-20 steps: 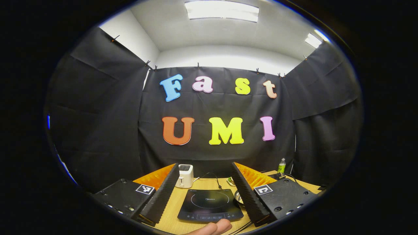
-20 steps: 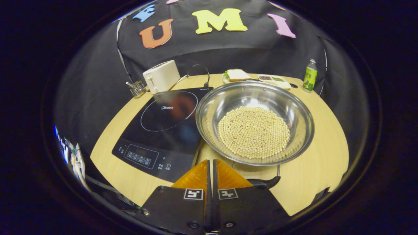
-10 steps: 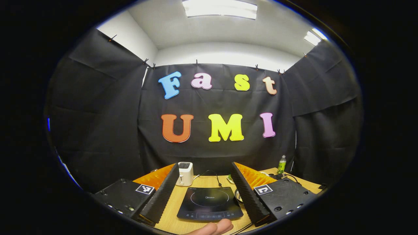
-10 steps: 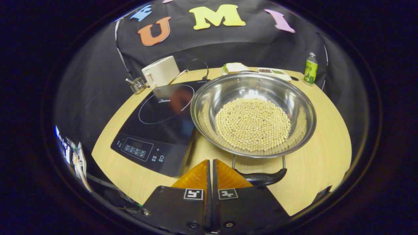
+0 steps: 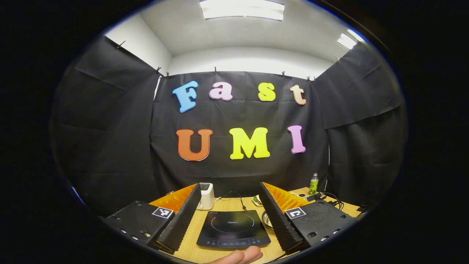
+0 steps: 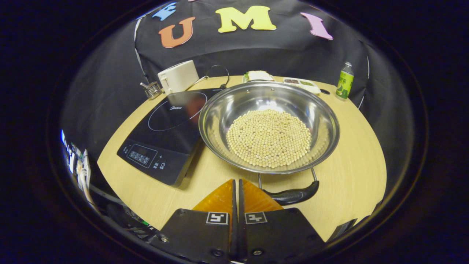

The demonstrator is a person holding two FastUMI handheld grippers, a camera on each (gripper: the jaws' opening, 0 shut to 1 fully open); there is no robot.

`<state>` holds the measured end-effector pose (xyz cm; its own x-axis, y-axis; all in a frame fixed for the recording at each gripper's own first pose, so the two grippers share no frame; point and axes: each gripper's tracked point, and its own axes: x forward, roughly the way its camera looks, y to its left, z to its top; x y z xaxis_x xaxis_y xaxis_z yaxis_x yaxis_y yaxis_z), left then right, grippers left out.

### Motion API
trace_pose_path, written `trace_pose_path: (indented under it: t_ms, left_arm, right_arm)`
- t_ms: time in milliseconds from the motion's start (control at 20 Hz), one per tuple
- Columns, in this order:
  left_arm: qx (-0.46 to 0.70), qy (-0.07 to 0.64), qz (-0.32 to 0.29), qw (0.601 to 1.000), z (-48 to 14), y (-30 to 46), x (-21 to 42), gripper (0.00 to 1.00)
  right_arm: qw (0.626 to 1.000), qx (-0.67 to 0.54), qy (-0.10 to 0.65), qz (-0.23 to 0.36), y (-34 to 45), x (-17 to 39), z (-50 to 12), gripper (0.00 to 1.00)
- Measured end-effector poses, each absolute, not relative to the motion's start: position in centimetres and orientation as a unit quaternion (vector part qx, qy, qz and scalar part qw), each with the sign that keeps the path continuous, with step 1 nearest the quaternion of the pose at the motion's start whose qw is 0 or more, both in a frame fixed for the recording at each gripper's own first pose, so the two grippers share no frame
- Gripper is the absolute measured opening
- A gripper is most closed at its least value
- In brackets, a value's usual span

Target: First push the handle of the pot to place it horizontally, then grasp the pot with both hands and set it on the induction cooktop.

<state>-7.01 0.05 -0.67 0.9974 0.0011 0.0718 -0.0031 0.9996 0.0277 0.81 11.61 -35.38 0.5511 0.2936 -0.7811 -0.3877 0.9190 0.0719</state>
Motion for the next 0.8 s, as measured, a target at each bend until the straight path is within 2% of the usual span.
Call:
trace_pose_path:
  t_ms: [250, 400, 450, 500, 700, 750, 800]
  left_arm:
    - [0.016, -0.029, -0.003, 0.999, -0.7, -0.7, -6.8, 0.95]
    - [0.022, -0.028, -0.007, 0.999, -0.8, -1.5, -6.8, 0.95]
    - [0.023, -0.028, -0.008, 0.999, -0.8, -1.7, -6.8, 0.95]
    - [0.023, -0.028, -0.009, 0.999, -0.8, -2.0, -6.8, 0.95]
    - [0.022, -0.027, -0.011, 0.999, -0.8, -2.8, -6.7, 0.94]
    - [0.022, -0.025, -0.011, 0.999, -0.8, -3.0, -6.7, 0.94]
    - [0.023, -0.024, -0.011, 0.999, -0.9, -3.1, -6.6, 0.94]
  right_arm:
    - [0.881, -0.065, 0.427, 0.191, 9.0, 1.4, -35.2, 0.04]
    - [0.886, -0.080, 0.424, 0.169, 6.2, 2.3, -35.3, 0.04]
    - [0.887, -0.077, 0.425, 0.164, 5.5, 2.6, -35.2, 0.00]
    - [0.887, -0.071, 0.427, 0.161, 4.9, 2.9, -35.2, 0.04]
    - [0.887, -0.066, 0.432, 0.149, 2.3, 4.2, -35.1, 0.04]
    - [0.887, -0.070, 0.433, 0.146, 1.6, 4.7, -35.1, 0.00]
    - [0.888, -0.072, 0.432, 0.141, 0.9, 5.1, -35.1, 0.04]
